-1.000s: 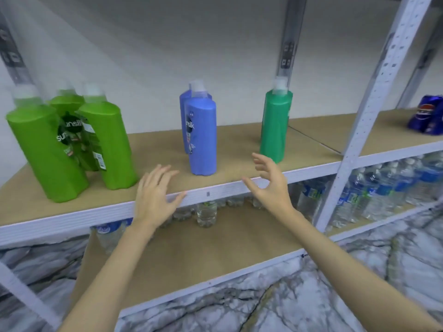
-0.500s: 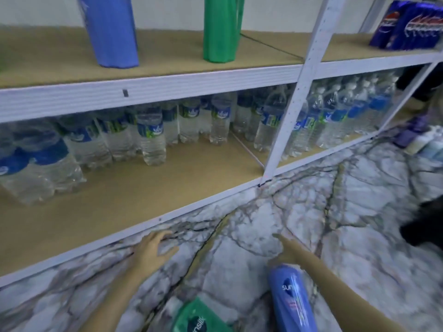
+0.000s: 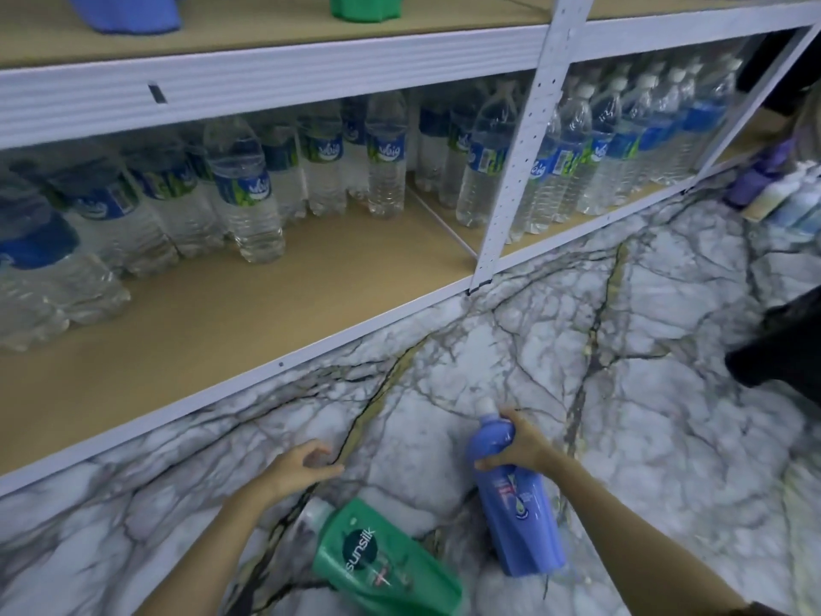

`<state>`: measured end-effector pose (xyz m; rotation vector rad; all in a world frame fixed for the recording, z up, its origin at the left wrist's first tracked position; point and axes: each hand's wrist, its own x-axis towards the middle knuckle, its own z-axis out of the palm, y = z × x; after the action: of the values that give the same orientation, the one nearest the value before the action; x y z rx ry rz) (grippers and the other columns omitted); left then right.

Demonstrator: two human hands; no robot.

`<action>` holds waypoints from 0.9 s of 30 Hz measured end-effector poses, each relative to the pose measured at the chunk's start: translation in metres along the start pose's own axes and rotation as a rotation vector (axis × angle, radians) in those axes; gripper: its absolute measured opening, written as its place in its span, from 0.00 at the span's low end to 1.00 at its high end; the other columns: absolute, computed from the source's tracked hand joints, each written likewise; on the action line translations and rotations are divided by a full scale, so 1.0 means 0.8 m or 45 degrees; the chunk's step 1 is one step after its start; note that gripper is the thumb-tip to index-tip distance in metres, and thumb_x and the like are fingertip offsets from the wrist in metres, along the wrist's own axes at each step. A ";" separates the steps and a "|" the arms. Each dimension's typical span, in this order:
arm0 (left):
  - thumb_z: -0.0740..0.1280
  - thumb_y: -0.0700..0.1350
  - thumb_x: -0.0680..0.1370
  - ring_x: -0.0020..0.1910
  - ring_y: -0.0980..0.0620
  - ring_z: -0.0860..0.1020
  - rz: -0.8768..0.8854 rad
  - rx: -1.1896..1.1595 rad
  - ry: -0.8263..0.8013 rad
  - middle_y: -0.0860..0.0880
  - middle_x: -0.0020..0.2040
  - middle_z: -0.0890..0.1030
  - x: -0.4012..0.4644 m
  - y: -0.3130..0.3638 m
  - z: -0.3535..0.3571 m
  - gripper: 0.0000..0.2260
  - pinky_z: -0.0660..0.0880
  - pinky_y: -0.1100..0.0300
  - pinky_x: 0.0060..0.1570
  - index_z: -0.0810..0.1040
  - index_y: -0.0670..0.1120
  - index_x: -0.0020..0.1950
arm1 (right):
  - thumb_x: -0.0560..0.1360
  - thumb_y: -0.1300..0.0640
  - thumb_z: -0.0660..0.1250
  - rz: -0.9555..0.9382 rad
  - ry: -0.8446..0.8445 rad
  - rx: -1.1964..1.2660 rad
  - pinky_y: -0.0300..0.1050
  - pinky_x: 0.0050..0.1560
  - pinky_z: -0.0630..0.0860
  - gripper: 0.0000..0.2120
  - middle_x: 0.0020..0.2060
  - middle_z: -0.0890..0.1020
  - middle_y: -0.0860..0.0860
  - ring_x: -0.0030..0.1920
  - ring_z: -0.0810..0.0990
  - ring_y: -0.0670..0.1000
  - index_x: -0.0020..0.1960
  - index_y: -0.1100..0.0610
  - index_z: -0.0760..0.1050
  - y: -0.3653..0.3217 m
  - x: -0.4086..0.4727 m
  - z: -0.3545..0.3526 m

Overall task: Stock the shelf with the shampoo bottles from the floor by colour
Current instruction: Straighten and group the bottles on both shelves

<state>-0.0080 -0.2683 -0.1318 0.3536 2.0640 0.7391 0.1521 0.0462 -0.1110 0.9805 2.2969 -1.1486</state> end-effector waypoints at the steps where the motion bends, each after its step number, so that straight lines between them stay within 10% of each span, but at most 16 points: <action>1: 0.68 0.53 0.74 0.69 0.50 0.65 -0.011 0.015 -0.065 0.51 0.65 0.67 -0.003 0.000 -0.001 0.23 0.62 0.65 0.58 0.68 0.48 0.66 | 0.62 0.56 0.79 0.006 -0.013 0.024 0.42 0.56 0.70 0.46 0.67 0.68 0.55 0.63 0.71 0.53 0.72 0.58 0.57 -0.007 0.003 0.001; 6: 0.72 0.53 0.71 0.72 0.48 0.59 -0.142 0.040 -0.318 0.49 0.74 0.57 -0.022 -0.004 -0.005 0.32 0.67 0.57 0.66 0.62 0.51 0.71 | 0.65 0.59 0.77 -0.089 -0.091 0.084 0.39 0.51 0.68 0.41 0.61 0.70 0.54 0.56 0.70 0.49 0.72 0.57 0.59 -0.049 0.007 0.004; 11: 0.74 0.43 0.70 0.61 0.47 0.72 -0.236 -0.074 -0.371 0.48 0.70 0.62 -0.039 -0.001 0.004 0.21 0.79 0.60 0.39 0.74 0.51 0.60 | 0.62 0.57 0.79 -0.304 -0.008 0.119 0.48 0.56 0.73 0.44 0.59 0.71 0.52 0.60 0.73 0.56 0.71 0.53 0.60 -0.092 0.011 0.011; 15: 0.70 0.41 0.74 0.39 0.55 0.75 -0.049 -0.282 -0.204 0.47 0.55 0.72 -0.040 -0.005 0.003 0.12 0.77 0.64 0.33 0.73 0.48 0.55 | 0.59 0.58 0.81 -0.433 0.076 0.218 0.45 0.49 0.74 0.45 0.56 0.77 0.53 0.54 0.77 0.54 0.70 0.54 0.62 -0.118 0.011 0.013; 27: 0.70 0.33 0.71 0.53 0.54 0.75 0.604 -0.442 0.534 0.52 0.51 0.77 -0.049 0.066 -0.073 0.14 0.71 0.68 0.54 0.76 0.51 0.47 | 0.59 0.66 0.79 -0.685 0.232 0.552 0.28 0.37 0.75 0.39 0.49 0.79 0.48 0.40 0.80 0.35 0.63 0.49 0.66 -0.171 -0.004 0.016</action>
<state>-0.0352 -0.2679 -0.0482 0.5310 2.1984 1.5449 0.0547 -0.0230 -0.0437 0.6261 2.6045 -1.9046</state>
